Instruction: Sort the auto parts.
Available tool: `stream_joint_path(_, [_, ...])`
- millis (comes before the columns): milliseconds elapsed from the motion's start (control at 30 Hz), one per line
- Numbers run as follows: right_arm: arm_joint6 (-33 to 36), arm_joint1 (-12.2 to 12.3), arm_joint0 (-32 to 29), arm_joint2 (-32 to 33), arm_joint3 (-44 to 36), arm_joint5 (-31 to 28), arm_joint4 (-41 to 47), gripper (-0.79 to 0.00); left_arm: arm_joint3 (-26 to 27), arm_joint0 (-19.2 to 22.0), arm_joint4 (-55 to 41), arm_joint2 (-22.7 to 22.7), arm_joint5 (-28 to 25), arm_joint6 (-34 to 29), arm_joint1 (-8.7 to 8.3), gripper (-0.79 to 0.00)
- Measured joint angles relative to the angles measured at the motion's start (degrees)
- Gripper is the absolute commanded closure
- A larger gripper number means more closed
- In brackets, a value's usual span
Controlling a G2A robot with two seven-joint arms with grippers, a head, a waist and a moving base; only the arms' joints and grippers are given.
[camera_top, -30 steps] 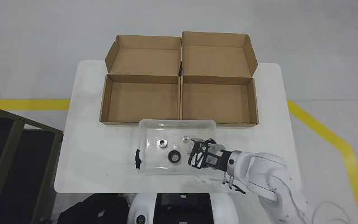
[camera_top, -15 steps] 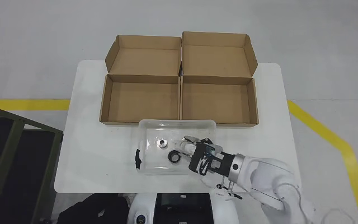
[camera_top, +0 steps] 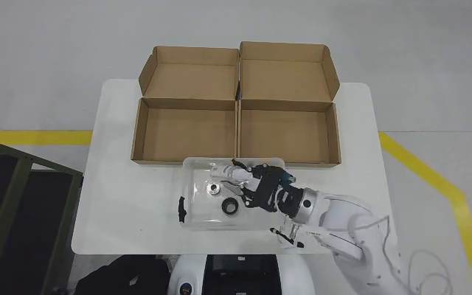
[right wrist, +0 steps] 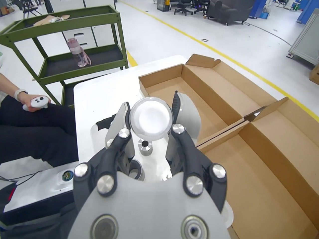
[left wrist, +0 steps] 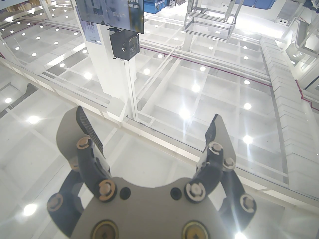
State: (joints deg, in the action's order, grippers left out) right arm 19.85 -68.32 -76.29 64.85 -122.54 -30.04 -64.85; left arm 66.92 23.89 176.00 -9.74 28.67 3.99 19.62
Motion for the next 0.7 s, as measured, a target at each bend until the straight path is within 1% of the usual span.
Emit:
stream_joint_path(233, [-6.5, -0.7, 3.4, 0.8, -0.2, 4.1, 5.9, 0.000, 0.0, 0.0, 0.0, 0.0, 0.0, 0.0, 0.00, -0.785])
stream_joint_path(367, [-9.4, -1.0, 4.3, 1.4, 0.0, 5.6, 9.0, 0.000, 0.0, 0.0, 0.0, 0.0, 0.0, 0.0, 0.00, -0.785])
stream_joint_path(433, [-10.9, -1.1, 4.7, 1.8, 0.2, 5.9, 10.2, 0.000, 0.0, 0.0, 0.0, 0.0, 0.0, 0.0, 0.00, -0.785])
stream_joint_path(533, [-13.4, -1.3, 5.5, 2.1, 1.1, 5.0, 15.0, 0.000, 0.0, 0.0, 0.0, 0.0, 0.0, 0.0, 0.00, -0.785])
stream_joint_path(700, [-14.3, -1.5, 6.6, 2.1, 0.8, 4.3, 17.6, 0.000, 0.0, 0.0, 0.0, 0.0, 0.0, 0.0, 0.00, -0.785])
